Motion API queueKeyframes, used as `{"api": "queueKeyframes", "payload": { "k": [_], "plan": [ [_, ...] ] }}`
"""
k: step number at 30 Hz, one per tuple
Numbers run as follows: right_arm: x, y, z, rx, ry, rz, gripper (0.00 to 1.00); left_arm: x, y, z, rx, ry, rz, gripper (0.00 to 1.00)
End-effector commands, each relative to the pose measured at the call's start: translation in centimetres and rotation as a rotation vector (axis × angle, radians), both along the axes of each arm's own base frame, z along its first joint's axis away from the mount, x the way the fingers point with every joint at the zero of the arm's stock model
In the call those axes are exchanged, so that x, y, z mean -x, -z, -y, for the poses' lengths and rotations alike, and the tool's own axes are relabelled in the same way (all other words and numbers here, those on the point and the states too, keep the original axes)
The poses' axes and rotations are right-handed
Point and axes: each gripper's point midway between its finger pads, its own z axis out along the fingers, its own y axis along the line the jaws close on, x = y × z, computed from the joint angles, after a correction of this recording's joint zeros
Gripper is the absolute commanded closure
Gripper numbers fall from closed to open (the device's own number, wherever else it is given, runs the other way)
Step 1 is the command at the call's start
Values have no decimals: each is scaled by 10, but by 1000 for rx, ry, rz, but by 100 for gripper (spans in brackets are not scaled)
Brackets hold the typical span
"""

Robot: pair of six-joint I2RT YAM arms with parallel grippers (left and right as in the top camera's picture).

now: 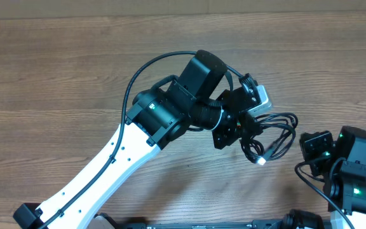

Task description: Untangle cables

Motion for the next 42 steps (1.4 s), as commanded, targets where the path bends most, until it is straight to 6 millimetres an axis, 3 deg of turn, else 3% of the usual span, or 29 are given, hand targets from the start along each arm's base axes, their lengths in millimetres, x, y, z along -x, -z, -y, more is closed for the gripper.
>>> {"api": "queueKeyframes", "payload": {
  "k": [1,8,14,15,16,17,18,19,20,23,29,32,36,38,39,40,42],
  "plan": [
    [8,3,25,115,92,-40,92,8,-18,-1,42,29,44,96],
    [29,9,52,244,202,-135,86,-5,-6,-8,-28,-54,60,96],
    [36,10,60,284,238,-163,83,-16,10,-18,-121,-136,70,96],
    [34,10,58,273,229,-158,73,-16,10,-18,-121,-135,69,96],
    [29,10,50,234,197,-136,49,-17,9,-18,-118,-135,71,96],
    [25,10,45,207,174,-119,40,-17,9,-18,-116,-137,72,96],
    [17,8,33,152,124,-85,19,-19,8,-17,-111,-153,63,96],
    [11,6,22,105,84,-56,5,-23,6,-17,-105,-182,43,96],
    [5,2,13,62,45,-24,0,-30,4,-19,-94,-232,6,96],
    [-11,-12,-21,-80,-95,74,0,-48,-2,-26,-63,-326,-73,96],
    [-18,-35,-62,-257,-274,178,0,-44,-25,-19,51,-242,-97,96],
    [-19,-35,-67,-292,-295,171,0,-48,-34,-15,91,-252,-95,96],
    [-23,-24,-66,-311,-287,123,0,-27,-48,-6,159,-128,-131,96],
    [-26,-18,-65,-312,-290,102,22,-20,-49,-5,162,-102,-144,96],
    [-27,-13,-64,-309,-290,86,51,-19,-49,-5,160,-99,-149,96],
    [-28,-9,-63,-297,-295,73,70,-18,-47,-5,155,-97,-155,96],
    [-30,2,-53,-248,-270,38,95,-17,-45,-7,144,-97,-158,96]
  ]
}}
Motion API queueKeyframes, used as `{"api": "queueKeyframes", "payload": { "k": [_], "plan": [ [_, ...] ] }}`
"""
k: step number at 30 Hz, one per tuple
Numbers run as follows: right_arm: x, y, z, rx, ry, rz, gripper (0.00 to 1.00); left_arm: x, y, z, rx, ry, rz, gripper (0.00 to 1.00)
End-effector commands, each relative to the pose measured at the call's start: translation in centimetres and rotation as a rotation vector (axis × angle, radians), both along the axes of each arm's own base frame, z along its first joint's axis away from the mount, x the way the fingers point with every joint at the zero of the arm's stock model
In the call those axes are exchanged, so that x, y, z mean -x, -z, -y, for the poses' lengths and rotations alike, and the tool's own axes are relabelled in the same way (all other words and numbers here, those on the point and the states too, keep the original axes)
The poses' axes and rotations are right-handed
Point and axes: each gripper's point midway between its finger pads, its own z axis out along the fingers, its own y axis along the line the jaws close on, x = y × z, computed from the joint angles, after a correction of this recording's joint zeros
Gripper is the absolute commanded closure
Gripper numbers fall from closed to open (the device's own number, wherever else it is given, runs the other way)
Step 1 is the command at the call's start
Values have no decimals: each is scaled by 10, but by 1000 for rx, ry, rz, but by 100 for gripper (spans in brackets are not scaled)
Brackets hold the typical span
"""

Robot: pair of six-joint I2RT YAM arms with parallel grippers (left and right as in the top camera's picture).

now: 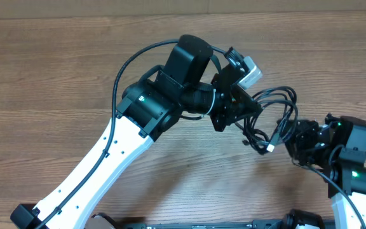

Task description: Untangle cables

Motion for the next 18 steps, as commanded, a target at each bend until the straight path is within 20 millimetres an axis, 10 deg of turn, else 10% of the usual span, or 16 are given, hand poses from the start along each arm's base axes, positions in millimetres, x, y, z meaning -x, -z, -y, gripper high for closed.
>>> {"api": "queueKeyframes", "payload": {
  "k": [1,18],
  "plan": [
    [-3,16,18,105,35,-46,96,15,-15,-5,32,51,5,96],
    [40,58,107,238,328,-307,96,6,22,-67,-90,69,-41,96]
  ]
}}
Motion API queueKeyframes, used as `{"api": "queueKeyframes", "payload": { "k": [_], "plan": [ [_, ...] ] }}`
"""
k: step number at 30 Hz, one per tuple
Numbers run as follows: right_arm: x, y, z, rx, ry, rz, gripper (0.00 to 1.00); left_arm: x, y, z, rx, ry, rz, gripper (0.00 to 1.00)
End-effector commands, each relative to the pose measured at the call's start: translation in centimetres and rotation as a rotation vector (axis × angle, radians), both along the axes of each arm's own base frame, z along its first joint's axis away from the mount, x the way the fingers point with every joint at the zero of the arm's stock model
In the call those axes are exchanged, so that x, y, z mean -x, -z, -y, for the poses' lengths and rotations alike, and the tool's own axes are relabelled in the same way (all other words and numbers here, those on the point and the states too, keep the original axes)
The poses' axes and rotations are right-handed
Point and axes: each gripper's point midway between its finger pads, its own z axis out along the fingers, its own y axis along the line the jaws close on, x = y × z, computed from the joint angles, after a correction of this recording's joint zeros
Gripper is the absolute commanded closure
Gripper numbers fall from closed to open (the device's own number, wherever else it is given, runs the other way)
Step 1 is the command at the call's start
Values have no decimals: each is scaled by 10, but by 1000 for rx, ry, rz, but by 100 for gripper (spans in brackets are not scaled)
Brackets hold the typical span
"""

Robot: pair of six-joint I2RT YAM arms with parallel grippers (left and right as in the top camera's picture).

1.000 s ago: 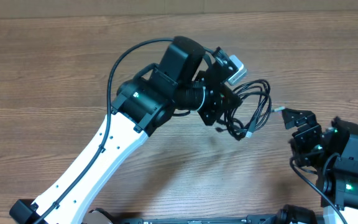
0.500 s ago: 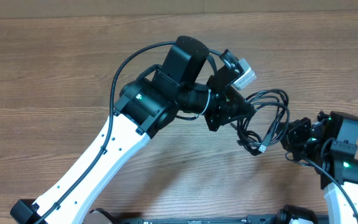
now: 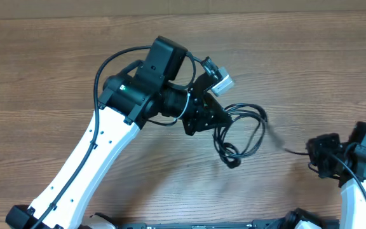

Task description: Untangle cables

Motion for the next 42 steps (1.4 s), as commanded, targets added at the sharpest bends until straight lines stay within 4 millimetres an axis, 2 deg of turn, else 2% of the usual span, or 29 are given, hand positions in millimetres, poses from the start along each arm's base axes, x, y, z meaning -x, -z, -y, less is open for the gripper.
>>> {"api": "queueKeyframes", "payload": {
  "k": [1,4,6,7,8,9,10,11,14,18,26,29,36,42],
  "plan": [
    [8,1,17,47,27,-18,96,-5,-7,-16,-5,-11,83,96],
    [11,1,19,30,30,-14,96,-10,3,-25,-62,-39,92,96],
    [7,-2,11,-6,-12,23,96,-10,3,-25,-64,-37,96,96],
    [3,-5,6,-22,-46,48,92,-10,3,-25,-62,-30,107,96],
    [-7,-14,-5,-32,-165,133,68,-10,3,-25,-62,-27,111,96],
    [-15,-23,-16,-33,-275,212,30,-10,3,-25,-62,-27,112,96],
    [-18,-27,-20,-31,-321,247,19,-10,3,-25,-62,-27,112,96],
    [-24,-38,-32,-22,-446,343,0,-10,3,-25,-62,-27,111,96],
    [-29,-64,-60,-22,-684,561,0,-10,3,-25,-62,-27,111,96],
    [-25,-92,-85,-50,-852,776,0,-12,2,-24,-56,-35,113,96],
    [-5,-143,-119,-165,-1002,1104,0,-30,-20,-4,23,-123,96,96],
    [2,-157,-133,-192,-1076,1188,0,-43,-15,4,-34,-239,103,96],
    [4,-160,-144,-194,-1145,1212,0,-35,-29,30,18,-248,99,96],
    [6,-162,-145,-209,-1148,1227,0,-14,-33,54,29,-194,145,96]
  ]
}}
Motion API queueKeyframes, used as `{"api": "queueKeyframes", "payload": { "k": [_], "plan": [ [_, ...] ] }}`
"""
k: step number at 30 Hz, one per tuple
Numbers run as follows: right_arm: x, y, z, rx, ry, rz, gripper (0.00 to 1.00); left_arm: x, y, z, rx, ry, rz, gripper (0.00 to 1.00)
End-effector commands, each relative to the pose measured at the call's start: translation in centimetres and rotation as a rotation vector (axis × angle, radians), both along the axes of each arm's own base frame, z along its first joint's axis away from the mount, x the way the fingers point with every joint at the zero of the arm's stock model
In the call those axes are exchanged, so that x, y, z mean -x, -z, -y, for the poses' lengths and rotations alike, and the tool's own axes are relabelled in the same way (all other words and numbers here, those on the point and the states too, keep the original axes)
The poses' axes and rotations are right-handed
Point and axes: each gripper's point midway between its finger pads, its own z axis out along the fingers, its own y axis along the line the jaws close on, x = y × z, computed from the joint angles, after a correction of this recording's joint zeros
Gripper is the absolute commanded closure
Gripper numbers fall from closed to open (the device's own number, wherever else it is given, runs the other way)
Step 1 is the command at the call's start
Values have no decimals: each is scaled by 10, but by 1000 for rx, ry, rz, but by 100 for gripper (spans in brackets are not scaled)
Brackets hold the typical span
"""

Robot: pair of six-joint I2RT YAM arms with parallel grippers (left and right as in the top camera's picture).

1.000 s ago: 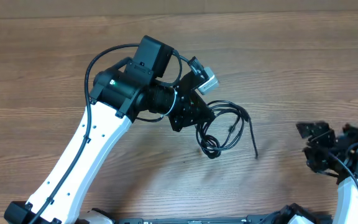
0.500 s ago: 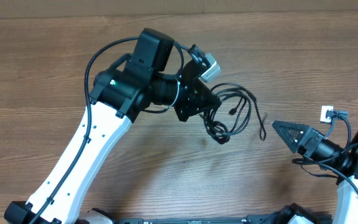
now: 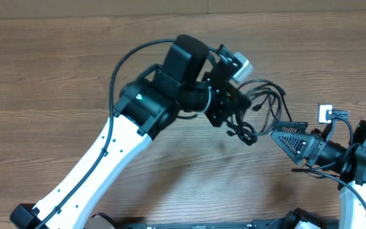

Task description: Untangle cables

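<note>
A bundle of black cables point(image 3: 267, 105) hangs in loops at the centre right of the wooden table point(image 3: 49, 63). My left gripper point(image 3: 234, 117) is at the bundle's left side and shut on it, its fingertips hidden under the wrist. My right gripper point(image 3: 279, 135) points left, its tip just right of and below the loops. One strand point(image 3: 287, 117) runs down to that tip. The right fingers overlap in this view, so their state does not show.
The white left arm point(image 3: 94, 165) crosses the table from the bottom left. The right arm's body point(image 3: 361, 165) sits at the bottom right corner. Both wrist cameras point(image 3: 240, 63) stick out beside the cables.
My left gripper has moved right and slightly up with the cable bundle. My right gripper has turned to point left and now reaches in to the bundle's lower right edge.
First my left gripper held the bundle at centre right while the right gripper stood back at the right edge. Then the right gripper was close against the bundle. Later the left had carried the loops leftward and the right had drawn back. Now both meet at centre right.
</note>
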Motion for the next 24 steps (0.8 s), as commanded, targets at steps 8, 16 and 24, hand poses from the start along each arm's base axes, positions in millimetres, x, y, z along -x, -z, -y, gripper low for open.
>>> {"api": "queueKeyframes", "payload": {
  "k": [8,16,24],
  "plan": [
    [6,-10,-10,-24,-66,26,41,15,-13,19,-14,-65,56,96],
    [4,-12,-10,-55,-67,-39,96,8,-10,19,-24,-107,50,96],
    [-1,-16,-7,-95,-68,-126,96,-1,12,23,-76,-125,12,52]
  ]
}}
